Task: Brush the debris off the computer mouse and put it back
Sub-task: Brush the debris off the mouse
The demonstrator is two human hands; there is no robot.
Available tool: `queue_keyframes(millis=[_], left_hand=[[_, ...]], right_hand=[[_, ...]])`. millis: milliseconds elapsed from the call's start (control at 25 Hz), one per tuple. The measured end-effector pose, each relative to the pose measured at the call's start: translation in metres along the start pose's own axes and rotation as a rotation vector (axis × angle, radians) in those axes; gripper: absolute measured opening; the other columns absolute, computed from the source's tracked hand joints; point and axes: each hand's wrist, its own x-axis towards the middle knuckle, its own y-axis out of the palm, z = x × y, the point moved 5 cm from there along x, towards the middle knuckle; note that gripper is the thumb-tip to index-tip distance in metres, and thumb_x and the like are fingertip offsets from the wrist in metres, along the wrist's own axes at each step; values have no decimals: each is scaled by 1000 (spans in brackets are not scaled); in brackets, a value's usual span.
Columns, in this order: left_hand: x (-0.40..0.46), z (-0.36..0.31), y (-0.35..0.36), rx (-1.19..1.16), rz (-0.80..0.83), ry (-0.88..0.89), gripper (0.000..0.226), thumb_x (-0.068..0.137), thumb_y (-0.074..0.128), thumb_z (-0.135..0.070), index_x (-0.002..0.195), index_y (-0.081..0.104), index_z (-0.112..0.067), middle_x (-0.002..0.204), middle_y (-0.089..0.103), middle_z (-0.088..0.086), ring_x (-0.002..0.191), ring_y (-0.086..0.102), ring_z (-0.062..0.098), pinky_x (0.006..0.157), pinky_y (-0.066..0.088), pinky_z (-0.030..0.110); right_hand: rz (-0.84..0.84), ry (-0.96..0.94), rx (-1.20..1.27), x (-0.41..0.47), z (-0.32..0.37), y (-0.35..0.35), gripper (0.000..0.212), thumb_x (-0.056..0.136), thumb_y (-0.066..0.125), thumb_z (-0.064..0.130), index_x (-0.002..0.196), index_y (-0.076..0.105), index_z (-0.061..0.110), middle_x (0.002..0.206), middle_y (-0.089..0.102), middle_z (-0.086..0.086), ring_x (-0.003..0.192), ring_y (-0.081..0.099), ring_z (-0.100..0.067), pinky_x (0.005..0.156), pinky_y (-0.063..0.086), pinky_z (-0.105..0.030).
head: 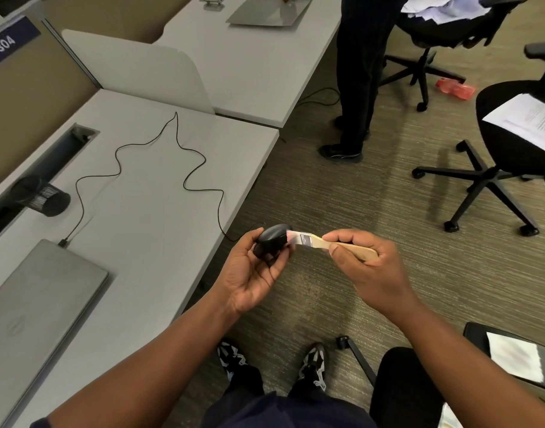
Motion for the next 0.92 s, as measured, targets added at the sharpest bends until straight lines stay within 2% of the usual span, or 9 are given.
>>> queue_keyframes(millis=[280,480,640,720,800,920], left_hand=[[-2,4,2,84,99,-83,51,98,71,-27,137,60,4,125,65,32,96,75,36,79,68,36],[-2,10,4,110,133,-133,57,95,65,-28,142,55,3,121,63,30,76,77,28,68,66,26],[-3,11,4,87,143,-135,52,94,65,-24,137,58,5,119,64,32,72,77,28,63,66,25],[-3,11,3,96,134,-129,51,94,65,-24,136,58,4,118,63,31,71,77,27,62,66,25],[-3,12,0,105,118,-117,49,93,66,-24,132,61,5,116,65,30,71,77,28,62,66,25],[-3,10,-3,98,93,-91,45,94,68,-26,126,65,5,114,68,30,75,77,31,63,66,26]], right_hand=[[-43,95,-71,0,-7,0,21,99,68,9,101,79,26,63,64,8,48,46,-2,44,35,-17],[-44,122,-170,-2,-7,0,21,99,67,12,99,77,30,60,63,13,47,46,-1,43,35,-18],[-128,132,-186,-3,-9,-3,25,98,67,13,96,76,36,59,62,11,46,45,-4,41,34,-21],[-91,147,-179,-4,-9,0,22,99,67,15,97,76,34,59,63,11,46,45,-3,42,34,-21],[-24,176,-136,-6,-9,4,18,98,68,18,98,77,34,65,69,2,51,51,-8,47,40,-25],[-35,212,-6,-5,-8,3,14,91,70,20,95,80,29,87,77,-16,74,66,-28,68,53,-42]])
